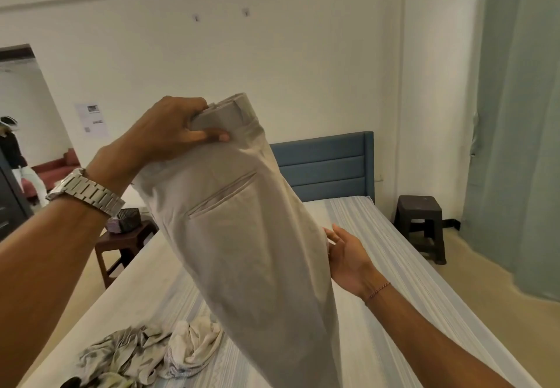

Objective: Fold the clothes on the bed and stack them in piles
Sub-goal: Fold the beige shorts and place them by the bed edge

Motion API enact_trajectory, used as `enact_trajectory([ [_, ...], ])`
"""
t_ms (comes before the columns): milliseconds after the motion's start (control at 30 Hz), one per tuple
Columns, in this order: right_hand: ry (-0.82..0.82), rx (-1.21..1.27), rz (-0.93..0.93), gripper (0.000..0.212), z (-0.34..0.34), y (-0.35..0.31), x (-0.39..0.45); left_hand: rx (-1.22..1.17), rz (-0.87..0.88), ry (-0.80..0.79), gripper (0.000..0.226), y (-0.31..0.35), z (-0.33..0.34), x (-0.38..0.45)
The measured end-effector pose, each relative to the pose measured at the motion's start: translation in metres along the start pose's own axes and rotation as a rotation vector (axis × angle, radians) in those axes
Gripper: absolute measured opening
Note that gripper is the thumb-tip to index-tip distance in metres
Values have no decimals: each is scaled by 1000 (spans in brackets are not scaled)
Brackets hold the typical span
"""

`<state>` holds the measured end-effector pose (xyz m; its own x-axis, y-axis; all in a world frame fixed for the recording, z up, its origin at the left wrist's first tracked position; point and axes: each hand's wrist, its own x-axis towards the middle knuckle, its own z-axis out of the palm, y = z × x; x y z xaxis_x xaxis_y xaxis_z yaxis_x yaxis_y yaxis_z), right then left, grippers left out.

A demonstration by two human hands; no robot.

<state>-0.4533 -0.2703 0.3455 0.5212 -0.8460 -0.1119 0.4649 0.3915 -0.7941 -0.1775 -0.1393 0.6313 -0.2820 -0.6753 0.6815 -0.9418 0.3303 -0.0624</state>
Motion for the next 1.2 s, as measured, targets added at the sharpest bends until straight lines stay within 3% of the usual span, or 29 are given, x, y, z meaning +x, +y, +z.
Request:
enact_trajectory([
  [233, -191, -293, 168, 54, 13, -13, -9, -6, -58, -3, 57, -7, -4, -7],
  [500, -51, -279, -43, 43, 8, -31, -6, -49, -149, -9, 62, -15, -11, -15],
  [667, -183, -457, -143, 38, 4, -80, -16, -132, -197, 1, 61, -11, -26, -17],
  [767, -261, -468, -218, 39, 1, -103, -26, -150, -246, 2, 49, -6, -36, -19],
  [933, -126, -482, -339, 66, -5, -134, -46, -243, -299, 4, 44, 2, -26, -19],
  [1033, -41, -504, -397, 46, -17, -160, -70, -362, -355, 21, 46, 12, -3, -12],
  [1100, 18, -535, -428, 46, -31, -186, -89, -418, -367, 26, 59, 24, 15, -6],
  [1200, 110, -677, -501, 78, -50, -228, -118, -497, -365, 44, 70, 49, 40, 7],
])
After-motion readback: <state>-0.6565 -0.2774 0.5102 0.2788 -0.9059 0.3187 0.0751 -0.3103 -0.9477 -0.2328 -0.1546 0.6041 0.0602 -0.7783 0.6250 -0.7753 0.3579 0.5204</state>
